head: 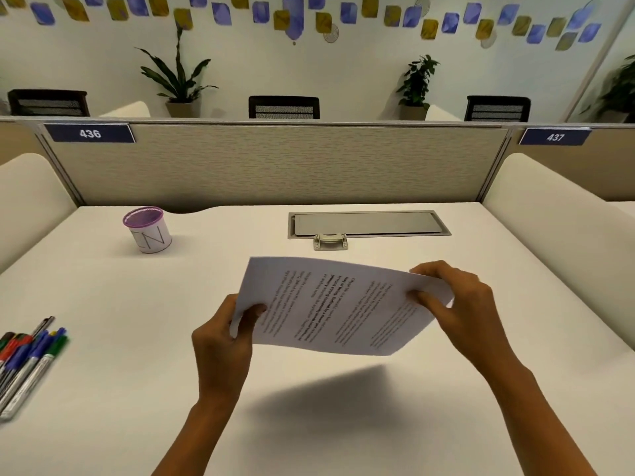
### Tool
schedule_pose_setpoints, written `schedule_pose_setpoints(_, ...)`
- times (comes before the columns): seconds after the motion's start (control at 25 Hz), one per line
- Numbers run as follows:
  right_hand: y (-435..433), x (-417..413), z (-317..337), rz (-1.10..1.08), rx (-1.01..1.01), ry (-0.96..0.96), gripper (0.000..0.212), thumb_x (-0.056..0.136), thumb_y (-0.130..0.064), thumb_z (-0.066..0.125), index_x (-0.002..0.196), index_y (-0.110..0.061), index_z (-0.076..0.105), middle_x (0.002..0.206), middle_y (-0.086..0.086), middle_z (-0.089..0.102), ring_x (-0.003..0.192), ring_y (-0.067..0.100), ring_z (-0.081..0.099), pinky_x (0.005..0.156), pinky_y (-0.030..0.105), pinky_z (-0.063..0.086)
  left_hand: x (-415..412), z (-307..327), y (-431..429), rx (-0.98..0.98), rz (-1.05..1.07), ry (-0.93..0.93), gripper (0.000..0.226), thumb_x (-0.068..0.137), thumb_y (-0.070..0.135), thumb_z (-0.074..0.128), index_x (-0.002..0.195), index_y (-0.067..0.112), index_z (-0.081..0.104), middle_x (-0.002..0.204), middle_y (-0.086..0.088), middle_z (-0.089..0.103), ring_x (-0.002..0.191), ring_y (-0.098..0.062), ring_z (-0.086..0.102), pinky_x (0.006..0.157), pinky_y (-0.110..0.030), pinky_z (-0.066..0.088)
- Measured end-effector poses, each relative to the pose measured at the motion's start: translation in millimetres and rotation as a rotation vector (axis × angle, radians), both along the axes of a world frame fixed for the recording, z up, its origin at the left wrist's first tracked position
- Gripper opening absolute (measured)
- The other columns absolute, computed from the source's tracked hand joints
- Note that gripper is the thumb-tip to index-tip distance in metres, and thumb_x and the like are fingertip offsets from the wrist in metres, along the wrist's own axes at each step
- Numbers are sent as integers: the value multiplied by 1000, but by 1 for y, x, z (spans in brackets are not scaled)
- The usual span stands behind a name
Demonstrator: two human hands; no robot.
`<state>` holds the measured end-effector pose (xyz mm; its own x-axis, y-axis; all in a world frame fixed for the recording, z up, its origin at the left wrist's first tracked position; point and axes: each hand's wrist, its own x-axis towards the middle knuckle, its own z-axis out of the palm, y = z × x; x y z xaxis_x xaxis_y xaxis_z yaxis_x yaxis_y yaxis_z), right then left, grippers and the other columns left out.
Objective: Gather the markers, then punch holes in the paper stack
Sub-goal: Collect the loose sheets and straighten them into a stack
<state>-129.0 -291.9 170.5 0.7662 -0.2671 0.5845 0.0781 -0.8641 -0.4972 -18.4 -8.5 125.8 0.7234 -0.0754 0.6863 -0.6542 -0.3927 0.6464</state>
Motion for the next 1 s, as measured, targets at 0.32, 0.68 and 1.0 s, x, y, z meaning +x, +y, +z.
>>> schedule_pose_setpoints(0.32,-14,-6,-55,197,972,79,33,75,-14,71,107,-12,61,106,2,72,96,20,70,77,25,58,0,-19,3,-205,15,264,23,86,27,59,96,7,62,91,-2,67,71,-28,63,57,-13,54)
schedule_pose_setpoints(0.68,16,-7,-77,-12,866,-65,28,84,-5,67,103,-24,64,101,-9,72,93,6,68,79,19,56,-14,-35,0,-254,125,314,17,88,27,60,96,13,56,81,3,61,67,-8,57,54,-14,53)
schedule_pose_setpoints(1.0,39,-15,-100,-177,787,-13,30,87,-8,63,111,-26,56,104,-5,66,93,12,65,80,16,53,-29,-51,-2,-221,90,404,37,82,29,56,114,9,57,101,-10,68,80,-23,62,73,-37,56)
